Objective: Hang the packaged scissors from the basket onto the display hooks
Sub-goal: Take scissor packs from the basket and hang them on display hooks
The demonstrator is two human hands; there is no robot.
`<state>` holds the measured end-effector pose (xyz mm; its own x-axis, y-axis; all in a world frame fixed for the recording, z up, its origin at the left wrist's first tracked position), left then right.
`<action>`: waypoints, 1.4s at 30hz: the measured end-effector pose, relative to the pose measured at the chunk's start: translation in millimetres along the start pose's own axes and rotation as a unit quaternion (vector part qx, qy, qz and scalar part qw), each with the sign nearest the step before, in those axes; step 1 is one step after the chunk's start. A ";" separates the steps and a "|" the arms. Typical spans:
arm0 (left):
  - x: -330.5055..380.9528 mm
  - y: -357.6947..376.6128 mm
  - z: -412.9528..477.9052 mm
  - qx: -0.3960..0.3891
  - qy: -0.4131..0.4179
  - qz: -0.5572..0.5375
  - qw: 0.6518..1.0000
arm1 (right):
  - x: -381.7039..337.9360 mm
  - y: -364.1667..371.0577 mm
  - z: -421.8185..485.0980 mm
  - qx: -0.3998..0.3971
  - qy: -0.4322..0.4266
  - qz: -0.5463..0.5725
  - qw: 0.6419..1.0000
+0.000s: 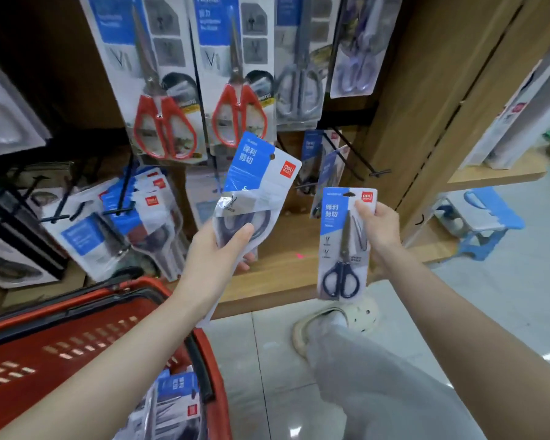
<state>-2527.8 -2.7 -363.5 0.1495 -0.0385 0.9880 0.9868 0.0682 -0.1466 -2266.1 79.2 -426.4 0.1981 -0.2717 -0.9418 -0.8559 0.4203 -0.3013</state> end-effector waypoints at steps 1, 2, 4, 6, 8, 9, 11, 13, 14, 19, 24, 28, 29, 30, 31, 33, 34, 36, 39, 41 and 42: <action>-3.7 3.5 5.5 0.000 -0.006 -0.004 1.000 | 4.1 0.9 9.1 0.022 0.008 0.010 1.000; -7.1 7.0 10.5 -0.001 -0.015 -0.010 1.000 | 6.4 1.4 15.7 0.039 0.015 0.021 0.999; -13.7 13.1 19.7 -0.001 -0.030 -0.018 0.999 | 9.3 2.3 29.7 0.066 0.013 0.031 0.997; -20.0 18.4 26.5 0.002 -0.043 -0.024 0.999 | 8.4 3.3 42.0 0.078 -0.001 0.019 0.997; -26.3 23.1 30.8 -0.001 -0.052 -0.017 0.999 | 5.7 4.3 51.5 0.083 -0.017 0.009 0.996; -29.5 25.4 32.3 -0.005 -0.055 -0.012 0.998 | 6.4 4.6 58.2 0.088 -0.027 0.001 0.996; -35.4 29.8 34.6 -0.015 -0.061 -0.009 0.998 | 6.7 4.3 67.5 0.090 -0.044 -0.026 0.995; -40.4 32.6 36.4 -0.018 -0.069 -0.009 0.997 | 6.7 5.4 75.9 0.075 -0.045 -0.032 0.996; -42.2 33.3 37.0 -0.017 -0.074 -0.010 0.997 | 5.6 7.0 78.6 0.059 -0.038 -0.029 0.997; -47.2 35.0 40.1 -0.018 -0.082 -0.014 0.996 | -8.9 17.6 101.2 0.004 -0.017 -0.036 0.999; -48.4 32.3 43.4 -0.015 -0.079 0.003 0.997 | -20.0 13.8 126.0 0.035 -0.034 -0.044 0.998; -48.8 32.7 45.6 -0.015 -0.076 0.005 0.997 | -23.1 8.5 134.2 0.045 -0.047 -0.041 0.997; -48.7 33.6 45.2 -0.017 -0.078 0.005 0.997 | -23.5 8.0 133.8 0.048 -0.053 -0.046 0.996; -48.5 34.3 44.5 -0.019 -0.079 0.003 0.997 | -22.9 7.7 134.3 0.049 -0.056 -0.057 0.996; -47.9 34.8 43.7 -0.022 -0.081 0.002 0.996 | -22.5 7.5 133.5 0.055 -0.056 -0.070 0.994; -45.8 34.8 41.2 -0.023 -0.085 0.002 0.996 | -19.3 6.8 130.3 0.063 -0.044 -0.090 0.993; -44.1 34.2 39.7 -0.019 -0.086 -0.001 0.996 | -16.7 5.9 126.7 0.061 -0.036 -0.107 0.992; -39.1 32.3 35.2 -0.009 -0.090 -0.018 0.996 | -6.6 4.5 113.1 0.036 -0.015 -0.165 0.986; -29.8 27.7 27.1 0.000 -0.086 -0.045 0.995 | 11.9 9.2 73.3 -0.049 0.006 -0.270 0.961; -24.8 23.3 21.1 0.001 -0.066 -0.056 0.996 | 14.8 19.7 35.8 -0.120 0.000 -0.264 0.957; -22.3 20.2 17.7 0.001 -0.050 -0.053 0.997 | 10.2 26.8 14.6 -0.153 -0.006 -0.230 0.961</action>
<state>-2512.3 17.2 -387.6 0.0369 0.0548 0.9978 0.9966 0.0711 -0.0407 -2280.0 100.2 -446.3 0.5928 -0.3570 -0.7219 -0.7766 -0.0160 -0.6298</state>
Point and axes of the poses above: each hand's wrist, its own z-axis towards the middle knuckle, its own y-axis out of the palm, x = y × z, the point moved 2 cm from there along z, towards the middle knuckle, and after that the axes turned 5 degrees about -z, right-handed, at the moved point
